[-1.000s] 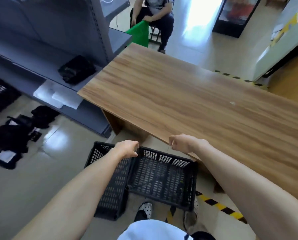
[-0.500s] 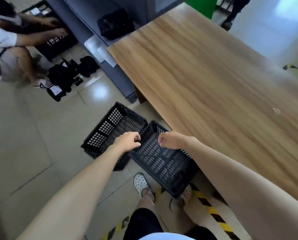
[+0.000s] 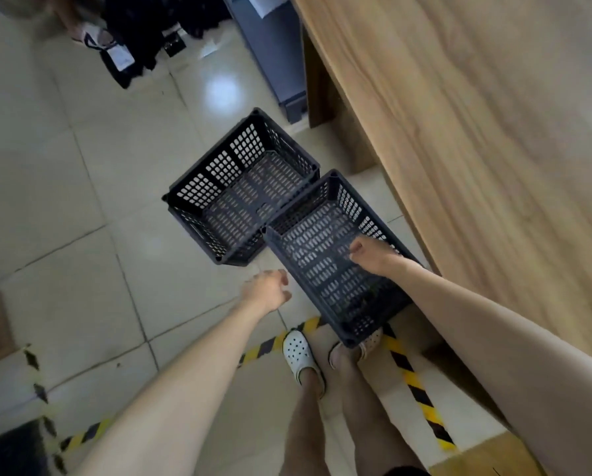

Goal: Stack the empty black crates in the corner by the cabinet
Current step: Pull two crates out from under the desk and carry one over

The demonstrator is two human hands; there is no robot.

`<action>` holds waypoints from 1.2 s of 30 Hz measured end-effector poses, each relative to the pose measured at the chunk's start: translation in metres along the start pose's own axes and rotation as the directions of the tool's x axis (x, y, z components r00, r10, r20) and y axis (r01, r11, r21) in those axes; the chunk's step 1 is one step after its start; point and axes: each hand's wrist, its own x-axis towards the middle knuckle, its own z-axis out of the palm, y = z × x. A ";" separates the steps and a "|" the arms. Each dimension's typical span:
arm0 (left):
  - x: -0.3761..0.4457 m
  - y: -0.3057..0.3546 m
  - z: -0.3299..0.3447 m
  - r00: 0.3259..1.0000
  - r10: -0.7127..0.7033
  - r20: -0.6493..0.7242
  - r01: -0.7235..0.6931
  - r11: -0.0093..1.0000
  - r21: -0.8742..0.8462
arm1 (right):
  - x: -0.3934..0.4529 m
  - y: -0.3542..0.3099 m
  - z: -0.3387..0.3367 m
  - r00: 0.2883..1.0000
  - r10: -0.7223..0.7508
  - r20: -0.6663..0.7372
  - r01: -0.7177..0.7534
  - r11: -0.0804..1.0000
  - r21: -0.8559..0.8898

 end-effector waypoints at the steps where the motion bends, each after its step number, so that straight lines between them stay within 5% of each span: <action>1: 0.006 -0.001 0.009 1.000 -0.009 0.003 0.009 1.000 -0.024 | 0.008 0.007 0.006 0.999 0.032 -0.036 -0.031 0.999 0.011; 8: 0.055 -0.010 0.085 0.997 -0.050 0.054 0.060 0.976 -0.210 | 0.061 0.056 0.050 0.982 0.151 -0.110 -0.139 0.984 0.111; 20: 0.108 -0.017 0.172 0.977 -0.118 0.176 0.184 0.883 -0.431 | 0.150 0.106 0.086 0.916 0.342 -0.209 -0.342 0.939 0.038; 30: 0.165 -0.041 0.196 0.940 -0.158 0.301 0.333 0.609 -0.720 | 0.204 0.157 0.091 0.889 0.316 -0.331 -0.365 0.926 -0.096; 36: 0.197 -0.023 0.212 0.921 -0.144 0.361 0.387 0.415 -0.823 | 0.227 0.187 0.085 0.927 0.323 -0.192 -0.332 0.943 -0.017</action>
